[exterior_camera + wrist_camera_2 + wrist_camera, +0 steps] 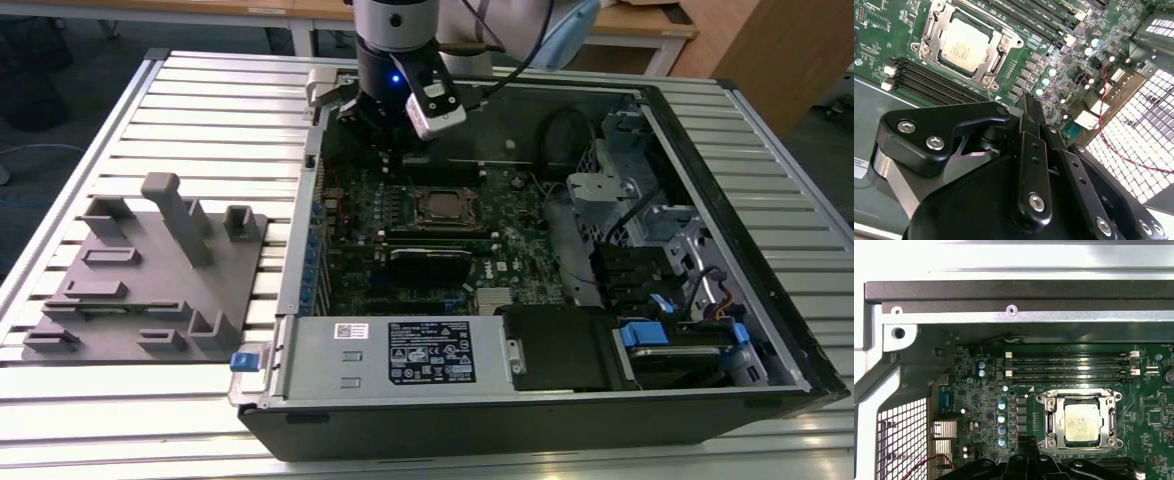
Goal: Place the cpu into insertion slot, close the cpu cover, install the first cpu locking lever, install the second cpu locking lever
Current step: 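Install the first cpu locking lever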
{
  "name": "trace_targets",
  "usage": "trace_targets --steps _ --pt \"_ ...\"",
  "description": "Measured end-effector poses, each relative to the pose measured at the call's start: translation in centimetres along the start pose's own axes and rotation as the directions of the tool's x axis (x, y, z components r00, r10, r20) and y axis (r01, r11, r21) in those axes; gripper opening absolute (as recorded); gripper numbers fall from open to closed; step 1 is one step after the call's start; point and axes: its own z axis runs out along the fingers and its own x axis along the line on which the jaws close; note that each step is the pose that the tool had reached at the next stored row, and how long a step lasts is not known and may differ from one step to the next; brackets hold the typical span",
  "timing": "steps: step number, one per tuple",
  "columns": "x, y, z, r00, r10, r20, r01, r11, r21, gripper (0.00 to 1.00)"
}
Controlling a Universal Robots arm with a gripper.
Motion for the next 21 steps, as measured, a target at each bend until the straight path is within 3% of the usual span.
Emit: trace_targets --steps 5,14,21 --pt "0.01 -0.02 0.0 1.0 0.001 -0.0004 -0.001 0.9998 -0.0203 0.1" --pt "0.27 -0.08 0.18 1.0 0.001 -0.0013 -0.001 0.999 -0.044 0.1" --pt "0.62 -0.16 0.37 1.0 0.002 -0.0028 -0.003 0.9956 -0.0936 0.1"
